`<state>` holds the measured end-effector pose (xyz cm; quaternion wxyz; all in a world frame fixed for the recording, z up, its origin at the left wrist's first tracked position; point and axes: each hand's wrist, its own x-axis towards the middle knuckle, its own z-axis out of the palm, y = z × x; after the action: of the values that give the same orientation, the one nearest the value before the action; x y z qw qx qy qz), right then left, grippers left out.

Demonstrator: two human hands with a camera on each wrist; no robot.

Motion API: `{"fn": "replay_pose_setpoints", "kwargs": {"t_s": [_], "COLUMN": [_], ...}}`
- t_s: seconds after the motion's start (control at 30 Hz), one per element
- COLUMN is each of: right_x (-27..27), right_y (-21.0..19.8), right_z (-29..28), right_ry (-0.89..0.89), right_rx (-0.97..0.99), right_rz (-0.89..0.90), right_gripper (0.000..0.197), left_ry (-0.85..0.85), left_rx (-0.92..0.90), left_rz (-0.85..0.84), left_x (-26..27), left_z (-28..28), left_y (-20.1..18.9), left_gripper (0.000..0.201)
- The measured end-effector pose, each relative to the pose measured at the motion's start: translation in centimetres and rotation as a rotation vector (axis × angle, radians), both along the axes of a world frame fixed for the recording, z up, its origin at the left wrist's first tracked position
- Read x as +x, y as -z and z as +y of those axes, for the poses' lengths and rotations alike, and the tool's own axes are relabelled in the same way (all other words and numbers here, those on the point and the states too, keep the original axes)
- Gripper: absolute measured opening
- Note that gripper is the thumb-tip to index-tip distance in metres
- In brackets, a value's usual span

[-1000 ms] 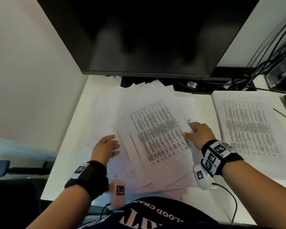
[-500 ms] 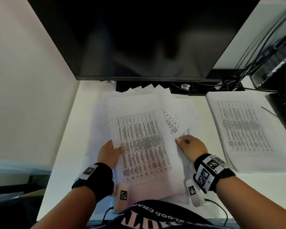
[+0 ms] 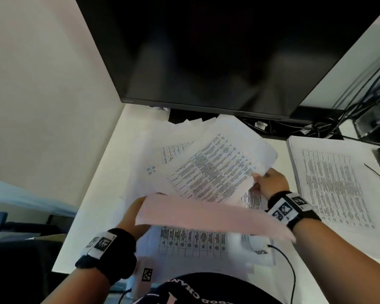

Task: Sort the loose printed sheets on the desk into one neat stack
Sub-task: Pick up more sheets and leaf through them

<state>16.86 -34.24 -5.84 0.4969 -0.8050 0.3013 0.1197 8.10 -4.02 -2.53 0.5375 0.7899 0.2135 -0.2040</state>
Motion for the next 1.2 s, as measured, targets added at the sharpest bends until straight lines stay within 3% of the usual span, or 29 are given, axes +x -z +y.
{"fn": "replay_pose_setpoints", "kwargs": {"t_s": [0.1, 0.2, 0.23, 0.3, 0.37, 0.43, 0.6, 0.7, 0.77, 0.83, 0.93, 1.07, 1.13, 1.2], "right_x": [0.1, -0.4, -0.5, -0.9, -1.2, -1.3, -0.8, 0.0, 0.0, -0.2, -0.3, 0.2, 0.1, 0.0], "right_y": [-1.3, -3.0, -3.5, -4.6, -5.3, -5.6, -4.7, -2.6, -1.9, -1.5, -1.8, -2.0, -1.5, -1.3], "right_z": [-1.5, -2.1, -2.1, -1.7, -0.7, 0.4, 1.8, 1.1, 1.7, 3.0, 5.2, 6.3, 6.4, 6.0], "right_ry": [-0.017, -0.191, -0.256, -0.388, -0.543, -0.644, -0.491, -0.295, -0.256, -0.317, -0.559, -0.698, -0.69, -0.544], "right_rx": [0.092, 0.057, 0.047, 0.042, 0.009, -0.06, 0.051, -0.029, -0.019, -0.02, -0.219, -0.33, -0.266, -0.187], "right_rz": [-0.083, -0.101, -0.098, -0.087, -0.054, -0.038, -0.063, 0.043, 0.109, 0.131, 0.213, 0.288, 0.266, 0.217], "right_gripper": [0.01, 0.008, 0.011, 0.016, 0.015, 0.017, 0.03, 0.023, 0.019, 0.02, 0.023, 0.026, 0.02, 0.014], "left_ry": [-0.03, 0.025, 0.016, -0.015, 0.019, 0.031, -0.133, -0.193, -0.203, -0.189, -0.235, -0.297, -0.312, -0.419], "left_rx": [0.002, 0.128, 0.146, 0.06, 0.006, -0.043, -0.089, -0.247, -0.371, -0.428, -0.444, -0.467, -0.517, -0.571], "left_rz": [-0.085, -0.092, -0.148, -0.226, -0.259, -0.222, -0.181, -0.154, -0.06, -0.028, -0.067, -0.076, -0.094, -0.057], "left_x": [-0.7, -0.5, -0.3, 0.4, 0.8, 1.1, 0.4, -0.3, -0.7, -1.0, -1.4, -1.8, -1.9, -1.9], "left_z": [-0.6, -0.6, -0.6, -0.8, -0.7, -0.9, -0.8, -0.5, 0.0, 0.4, 0.6, 1.2, 1.4, 2.1], "left_y": [-0.5, -0.6, -0.8, -1.0, -0.5, -0.2, 0.6, 0.4, 0.4, 0.7, 1.1, 1.3, 0.7, 0.9], "left_gripper": [0.044, 0.017, 0.018, 0.002, 0.018, 0.02, 0.018, 0.015, 0.028, 0.037, 0.047, 0.045, 0.032, 0.021]}}
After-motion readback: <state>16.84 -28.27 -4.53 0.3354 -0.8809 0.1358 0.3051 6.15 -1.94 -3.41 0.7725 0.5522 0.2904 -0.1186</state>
